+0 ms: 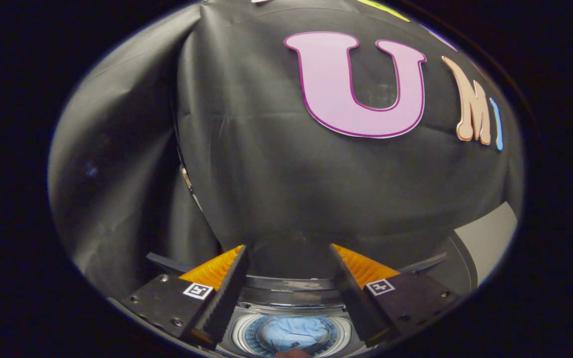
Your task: Put the clothes into the washing machine and then close the washing machine lid.
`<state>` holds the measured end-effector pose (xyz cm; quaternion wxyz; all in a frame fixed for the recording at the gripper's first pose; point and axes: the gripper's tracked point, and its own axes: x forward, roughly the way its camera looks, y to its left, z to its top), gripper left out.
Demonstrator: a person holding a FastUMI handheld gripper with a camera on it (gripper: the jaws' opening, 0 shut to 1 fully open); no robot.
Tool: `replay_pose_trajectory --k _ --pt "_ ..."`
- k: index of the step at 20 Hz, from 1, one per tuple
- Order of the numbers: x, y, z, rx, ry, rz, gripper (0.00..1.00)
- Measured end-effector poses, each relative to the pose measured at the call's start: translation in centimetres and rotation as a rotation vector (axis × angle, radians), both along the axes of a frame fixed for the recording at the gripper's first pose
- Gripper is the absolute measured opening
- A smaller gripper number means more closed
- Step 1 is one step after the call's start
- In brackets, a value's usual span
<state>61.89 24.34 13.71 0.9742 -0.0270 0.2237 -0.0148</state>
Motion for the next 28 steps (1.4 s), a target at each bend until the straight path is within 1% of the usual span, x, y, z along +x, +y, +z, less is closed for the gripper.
replay_pose_trajectory --k 8,23,28 --pt "0.16 -0.15 -0.24 0.008 0.005 0.010 0.96" --pt "0.41 -0.91 -0.20 0.000 -0.024 -0.026 0.96" --pt "0.45 -0.87 -0.29 0.006 -0.016 -0.015 0.96"
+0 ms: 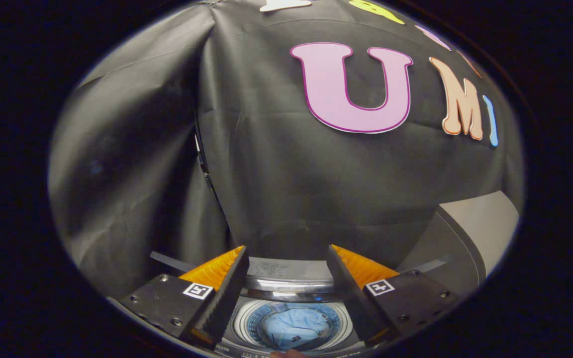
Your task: Put the clothes into the washing machine and then close the washing machine lid.
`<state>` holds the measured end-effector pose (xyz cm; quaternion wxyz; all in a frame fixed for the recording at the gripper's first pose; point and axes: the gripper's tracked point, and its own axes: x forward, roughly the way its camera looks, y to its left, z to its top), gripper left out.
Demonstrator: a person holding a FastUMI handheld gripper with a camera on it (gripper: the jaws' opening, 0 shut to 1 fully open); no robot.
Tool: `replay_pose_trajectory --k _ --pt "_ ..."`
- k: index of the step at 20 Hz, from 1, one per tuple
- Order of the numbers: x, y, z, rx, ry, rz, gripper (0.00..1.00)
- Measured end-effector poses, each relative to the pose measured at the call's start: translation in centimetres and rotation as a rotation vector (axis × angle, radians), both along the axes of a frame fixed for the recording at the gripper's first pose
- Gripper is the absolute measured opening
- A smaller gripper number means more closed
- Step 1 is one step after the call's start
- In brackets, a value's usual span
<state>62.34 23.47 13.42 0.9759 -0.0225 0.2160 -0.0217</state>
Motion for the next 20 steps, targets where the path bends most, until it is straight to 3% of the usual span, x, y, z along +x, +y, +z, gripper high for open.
replay_pose_trajectory --k 11,20 --pt "-0.10 -0.18 -0.44 0.028 0.070 -0.005 0.98" --pt "0.01 -0.07 0.11 0.060 0.040 -0.007 0.97"
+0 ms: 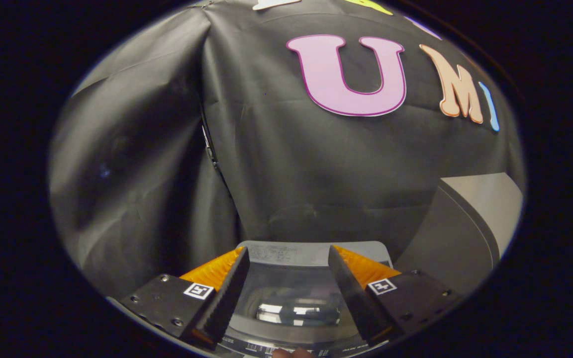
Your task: Put the clothes into the washing machine and then close the washing machine lid.
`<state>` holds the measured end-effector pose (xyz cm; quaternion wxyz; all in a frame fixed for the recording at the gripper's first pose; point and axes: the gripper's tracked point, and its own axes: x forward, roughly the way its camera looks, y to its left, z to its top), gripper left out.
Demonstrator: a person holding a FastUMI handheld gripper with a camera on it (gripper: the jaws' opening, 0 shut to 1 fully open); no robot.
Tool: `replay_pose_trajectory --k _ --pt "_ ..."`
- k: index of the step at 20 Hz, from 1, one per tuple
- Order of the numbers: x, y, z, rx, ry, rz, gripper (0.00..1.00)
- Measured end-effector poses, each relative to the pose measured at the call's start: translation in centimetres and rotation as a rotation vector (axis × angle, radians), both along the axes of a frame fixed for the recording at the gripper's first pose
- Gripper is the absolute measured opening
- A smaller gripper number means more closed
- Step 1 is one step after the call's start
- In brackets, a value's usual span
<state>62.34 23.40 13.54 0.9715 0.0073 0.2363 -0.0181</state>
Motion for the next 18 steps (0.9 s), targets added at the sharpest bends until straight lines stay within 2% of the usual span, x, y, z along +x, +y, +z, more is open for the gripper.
replay_pose_trajectory --k 18 --pt "0.1 -0.2 1.2 0.024 -0.054 0.023 0.97"
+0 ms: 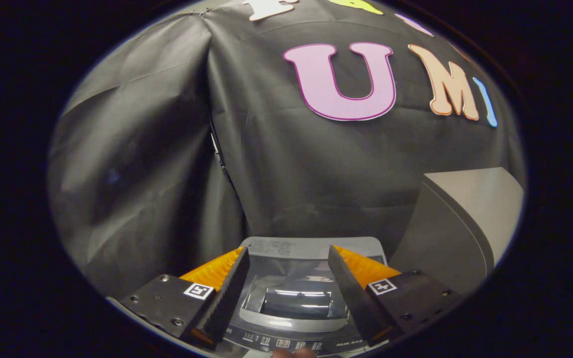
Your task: Put the clothes into the washing machine and then close the washing machine lid.
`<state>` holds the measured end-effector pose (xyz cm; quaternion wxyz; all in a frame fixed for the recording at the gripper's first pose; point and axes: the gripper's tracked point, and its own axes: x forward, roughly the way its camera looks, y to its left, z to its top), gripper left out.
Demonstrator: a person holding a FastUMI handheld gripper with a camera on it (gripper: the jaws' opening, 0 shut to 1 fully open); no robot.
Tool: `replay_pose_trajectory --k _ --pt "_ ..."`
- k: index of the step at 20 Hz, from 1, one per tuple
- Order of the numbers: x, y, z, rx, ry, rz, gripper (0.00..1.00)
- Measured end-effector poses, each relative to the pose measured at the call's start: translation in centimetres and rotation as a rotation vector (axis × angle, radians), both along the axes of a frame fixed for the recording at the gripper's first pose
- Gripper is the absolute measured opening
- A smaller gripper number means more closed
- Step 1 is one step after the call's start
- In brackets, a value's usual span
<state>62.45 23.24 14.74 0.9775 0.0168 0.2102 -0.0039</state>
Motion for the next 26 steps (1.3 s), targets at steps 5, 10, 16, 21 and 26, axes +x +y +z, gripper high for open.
replay_pose_trajectory --k 5,10,16,21,26 --pt "0.0 -0.2 0.3 0.004 -0.014 0.009 0.97" --pt "-0.1 -0.3 0.6 0.024 -0.046 0.021 0.97" --pt "0.0 -0.3 1.0 0.061 -0.086 0.013 0.97" --pt "-0.1 -0.5 1.5 0.091 -0.134 0.024 0.97" --pt "-0.1 -0.3 1.7 0.091 -0.183 0.019 0.97"
